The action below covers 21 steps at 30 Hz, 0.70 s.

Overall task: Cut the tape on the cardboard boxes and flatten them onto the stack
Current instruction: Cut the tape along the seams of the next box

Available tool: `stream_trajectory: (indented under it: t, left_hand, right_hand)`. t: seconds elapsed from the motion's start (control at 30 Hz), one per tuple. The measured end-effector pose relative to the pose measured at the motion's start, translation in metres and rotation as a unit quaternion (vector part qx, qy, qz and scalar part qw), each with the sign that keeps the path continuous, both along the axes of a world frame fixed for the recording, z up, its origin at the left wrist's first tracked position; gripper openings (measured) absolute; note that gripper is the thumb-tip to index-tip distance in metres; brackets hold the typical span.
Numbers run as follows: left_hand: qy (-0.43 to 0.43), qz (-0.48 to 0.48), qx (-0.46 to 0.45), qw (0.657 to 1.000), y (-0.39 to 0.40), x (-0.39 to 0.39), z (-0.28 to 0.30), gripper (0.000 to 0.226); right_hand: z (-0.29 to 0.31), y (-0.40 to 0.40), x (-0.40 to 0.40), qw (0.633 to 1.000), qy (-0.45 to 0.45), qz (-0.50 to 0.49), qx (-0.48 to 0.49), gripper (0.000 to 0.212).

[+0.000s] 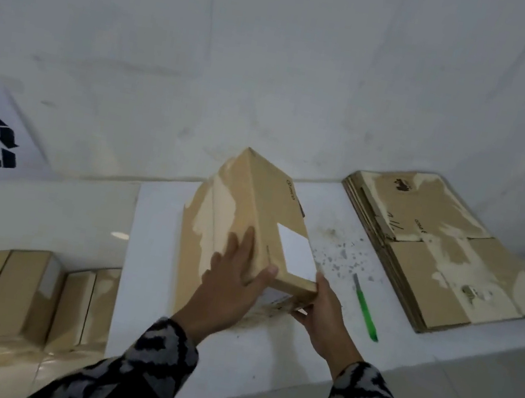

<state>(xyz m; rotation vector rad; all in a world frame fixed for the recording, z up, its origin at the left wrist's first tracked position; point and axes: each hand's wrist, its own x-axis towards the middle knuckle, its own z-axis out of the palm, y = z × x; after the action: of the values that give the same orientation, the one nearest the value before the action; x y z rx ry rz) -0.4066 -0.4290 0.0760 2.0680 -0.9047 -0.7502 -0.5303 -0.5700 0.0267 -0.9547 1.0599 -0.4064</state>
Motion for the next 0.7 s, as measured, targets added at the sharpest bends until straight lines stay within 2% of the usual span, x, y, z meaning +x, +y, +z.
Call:
stream_trajectory:
  t: [0.17,0.23,0.3,0.33,0.4,0.57,0.7]
  left_hand:
    - [-0.100,-0.040,0.052,0.993,-0.050,-0.025,-0.008,0.078]
    - [-0.154,-0.053,0.084,0.983,-0.073,-0.036,-0.013,0.075]
    - [-0.201,-0.076,0.120,0.969,-0.094,-0.047,-0.019,0.076]
    - [-0.211,-0.096,0.140,0.963,-0.105,-0.051,-0.024,0.076]
    - [-0.218,-0.124,0.186,0.950,-0.122,-0.053,-0.035,0.078]
    - [-0.281,-0.073,0.254,0.923,-0.141,-0.043,-0.063,0.088]
    - [-0.278,-0.050,0.276,0.919,-0.148,-0.051,-0.068,0.087]
  right_hand:
    - [-0.030,-0.047,-0.013,0.999,0.029,0.003,0.018,0.038]
    - [-0.039,-0.069,-0.023,0.992,0.108,0.036,-0.057,0.032]
    - [-0.046,-0.094,-0.038,0.960,0.199,0.085,-0.177,0.027]
    - [-0.046,-0.106,-0.047,0.948,0.218,0.102,-0.208,0.028]
    - [-0.048,-0.134,-0.067,0.936,0.231,0.130,-0.231,0.031]
    - [-0.064,-0.185,-0.110,0.893,0.303,0.196,-0.269,0.029]
    - [-0.094,-0.200,-0.117,0.865,0.344,0.242,-0.273,0.046]
